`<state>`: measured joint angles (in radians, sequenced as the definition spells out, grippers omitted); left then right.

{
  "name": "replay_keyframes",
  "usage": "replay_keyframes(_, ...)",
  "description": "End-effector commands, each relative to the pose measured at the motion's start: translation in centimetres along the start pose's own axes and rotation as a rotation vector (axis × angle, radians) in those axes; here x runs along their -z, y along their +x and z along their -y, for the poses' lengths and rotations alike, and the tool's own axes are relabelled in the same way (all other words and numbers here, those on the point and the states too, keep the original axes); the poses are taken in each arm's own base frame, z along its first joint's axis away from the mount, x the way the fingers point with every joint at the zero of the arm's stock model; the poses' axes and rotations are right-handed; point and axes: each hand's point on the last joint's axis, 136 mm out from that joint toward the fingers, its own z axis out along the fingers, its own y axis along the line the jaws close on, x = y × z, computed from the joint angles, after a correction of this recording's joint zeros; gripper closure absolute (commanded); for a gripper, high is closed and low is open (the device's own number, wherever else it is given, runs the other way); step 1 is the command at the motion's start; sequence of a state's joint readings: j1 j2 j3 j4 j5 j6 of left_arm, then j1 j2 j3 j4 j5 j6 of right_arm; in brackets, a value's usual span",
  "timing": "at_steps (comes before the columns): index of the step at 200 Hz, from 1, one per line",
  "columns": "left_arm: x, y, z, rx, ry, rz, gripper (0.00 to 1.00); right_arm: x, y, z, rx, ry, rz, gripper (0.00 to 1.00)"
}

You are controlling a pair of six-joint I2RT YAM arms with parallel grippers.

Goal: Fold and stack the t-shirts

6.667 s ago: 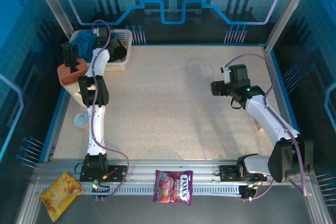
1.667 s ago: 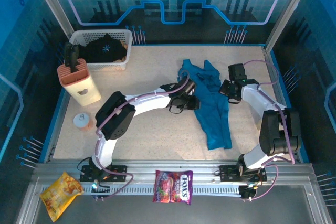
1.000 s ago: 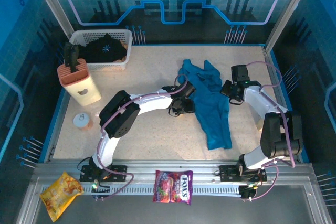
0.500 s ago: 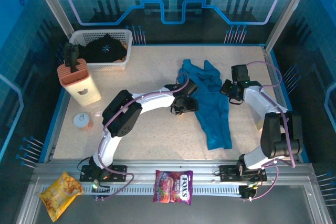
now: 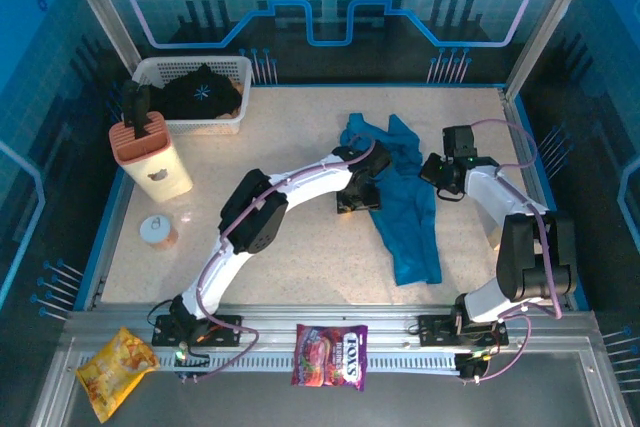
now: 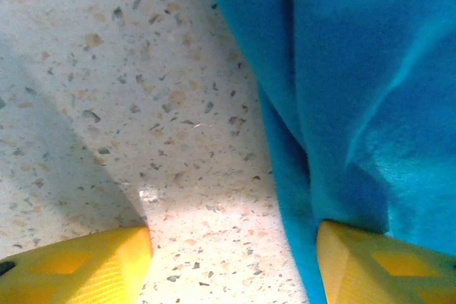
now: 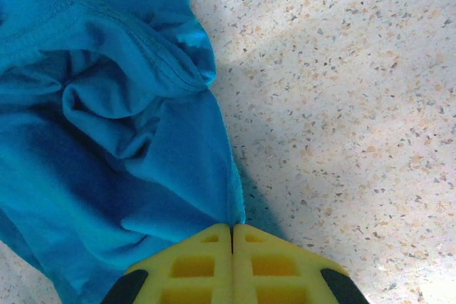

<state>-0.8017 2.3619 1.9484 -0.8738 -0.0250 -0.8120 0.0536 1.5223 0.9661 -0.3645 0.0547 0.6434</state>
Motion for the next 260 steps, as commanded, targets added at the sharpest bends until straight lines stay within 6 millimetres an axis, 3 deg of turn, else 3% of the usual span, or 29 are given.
replay_keyframes(1, -7.5, -0.4, 1.0, -0.034, 0.002, 0.009, 0.39, 0.3, -0.3, -0.2, -0.001, -0.047, 0.007, 1.0)
replay_keyframes(36, -8.2, 0.1, 1.4, -0.027, -0.04, -0.015, 0.58, 0.6, -0.3, -0.6, -0.01, -0.093, 0.004, 1.0)
replay_keyframes(74, -8.9, 0.5, 1.7, -0.001, -0.057, -0.015, 0.66, 1.4, -0.5, -0.8, -0.016, -0.139, 0.008, 1.0)
replay_keyframes(89, -8.4, 0.5, 2.3, 0.009, -0.019, 0.016, 0.76, 1.9, -0.7, -0.8, -0.007, -0.151, 0.015, 1.0)
replay_keyframes(107, -6.3, 0.0, 2.9, 0.024, 0.038, 0.09, 0.78, 2.5, -0.6, -0.7, 0.009, -0.155, 0.024, 1.0)
replay_keyframes(118, -4.2, -0.9, 2.6, 0.022, 0.045, 0.148, 0.76, 2.8, -0.6, -0.6, 0.016, -0.152, 0.03, 1.0)
replay_keyframes(140, 0.0, -2.5, 2.1, 0.01, 0.061, 0.221, 0.61, 3.1, -0.7, 0.1, 0.016, -0.132, 0.045, 1.0)
replay_keyframes(164, 2.0, -2.5, 3.5, -0.016, 0.155, 0.202, 0.47, 3.5, -1.3, 0.5, 0.006, -0.118, 0.048, 1.0)
replay_keyframes(183, 2.0, -0.9, 7.0, -0.065, 0.303, 0.141, 0.35, 4.5, -2.0, -0.2, 0.011, -0.142, 0.064, 1.0)
replay_keyframes(207, 0.7, 1.7, 10.4, -0.084, 0.421, 0.047, 0.29, 5.4, -2.3, -0.5, 0.01, -0.144, 0.074, 1.0)
replay_keyframes(237, -2.0, 3.5, 10.2, -0.079, 0.387, -0.016, 0.27, 5.7, -2.1, 0.0, 0.01, -0.124, 0.078, 1.0)
replay_keyframes(260, -2.6, 3.8, 10.4, -0.076, 0.403, -0.024, 0.28, 5.8, -1.8, 0.1, 0.002, -0.123, 0.076, 1.0)
